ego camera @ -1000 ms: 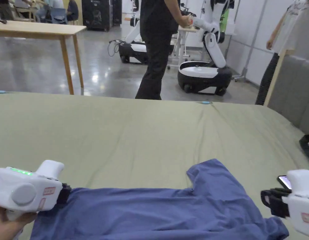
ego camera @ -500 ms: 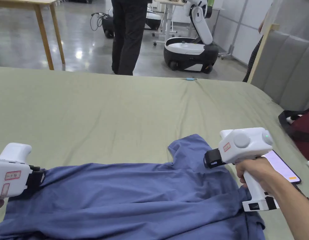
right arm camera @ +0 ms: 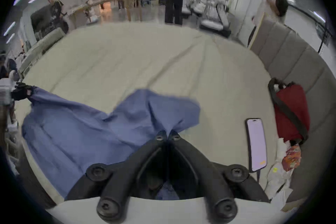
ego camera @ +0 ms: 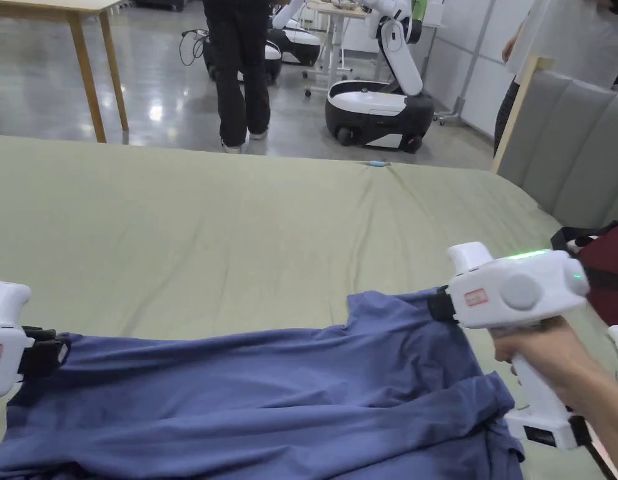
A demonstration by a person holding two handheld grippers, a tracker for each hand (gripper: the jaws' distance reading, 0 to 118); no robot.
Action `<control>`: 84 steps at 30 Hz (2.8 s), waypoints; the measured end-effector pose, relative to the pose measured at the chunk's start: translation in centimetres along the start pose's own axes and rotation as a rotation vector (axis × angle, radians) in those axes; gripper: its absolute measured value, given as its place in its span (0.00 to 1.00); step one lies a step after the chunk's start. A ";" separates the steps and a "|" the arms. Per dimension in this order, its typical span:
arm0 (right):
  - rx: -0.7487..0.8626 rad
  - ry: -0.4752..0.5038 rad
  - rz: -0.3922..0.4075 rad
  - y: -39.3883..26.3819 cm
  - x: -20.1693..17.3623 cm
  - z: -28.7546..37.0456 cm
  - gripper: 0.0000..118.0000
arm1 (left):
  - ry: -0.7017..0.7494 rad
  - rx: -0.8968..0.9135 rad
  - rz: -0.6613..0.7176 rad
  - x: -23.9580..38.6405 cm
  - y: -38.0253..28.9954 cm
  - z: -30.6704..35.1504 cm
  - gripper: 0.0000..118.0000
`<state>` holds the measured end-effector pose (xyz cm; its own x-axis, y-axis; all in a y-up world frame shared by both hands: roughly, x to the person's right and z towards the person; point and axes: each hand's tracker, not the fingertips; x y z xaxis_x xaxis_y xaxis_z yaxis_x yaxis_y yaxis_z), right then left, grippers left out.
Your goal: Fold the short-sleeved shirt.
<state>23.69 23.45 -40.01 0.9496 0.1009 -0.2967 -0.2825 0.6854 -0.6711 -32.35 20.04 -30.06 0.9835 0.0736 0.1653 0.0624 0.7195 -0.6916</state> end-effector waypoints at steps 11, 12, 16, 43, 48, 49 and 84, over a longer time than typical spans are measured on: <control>0.217 0.144 0.003 -12.6 -0.7 15.6 0.02 | -0.084 0.074 0.087 -0.7 -9.2 10.7 0.04; 0.205 0.150 -0.015 -13.7 -0.7 15.8 0.02 | -0.092 0.064 0.093 -0.7 -9.9 11.2 0.04; 0.073 0.141 -0.035 -17.0 -1.2 14.2 0.02 | -0.097 -0.006 0.106 -0.2 -12.2 10.4 0.04; 0.423 0.004 -0.188 -19.8 -6.4 25.3 0.68 | -0.005 0.306 0.250 0.3 -14.4 19.4 0.50; 0.481 -0.030 -0.177 -19.2 -8.8 25.6 0.01 | 0.071 0.292 0.220 0.6 -15.3 19.7 0.00; 0.485 -0.007 -0.195 -18.8 -8.8 25.6 0.01 | 0.045 0.273 0.244 0.2 -15.3 19.4 0.00; 0.422 0.058 -0.190 -20.4 -7.6 24.8 0.01 | -0.416 0.124 0.680 -3.5 -18.0 4.3 0.11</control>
<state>25.57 26.59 -7.26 0.9667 -0.0871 -0.2406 -0.0129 0.9225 -0.3858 -37.68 9.76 -15.19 0.6535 0.7569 0.0015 -0.5709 0.4942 -0.6557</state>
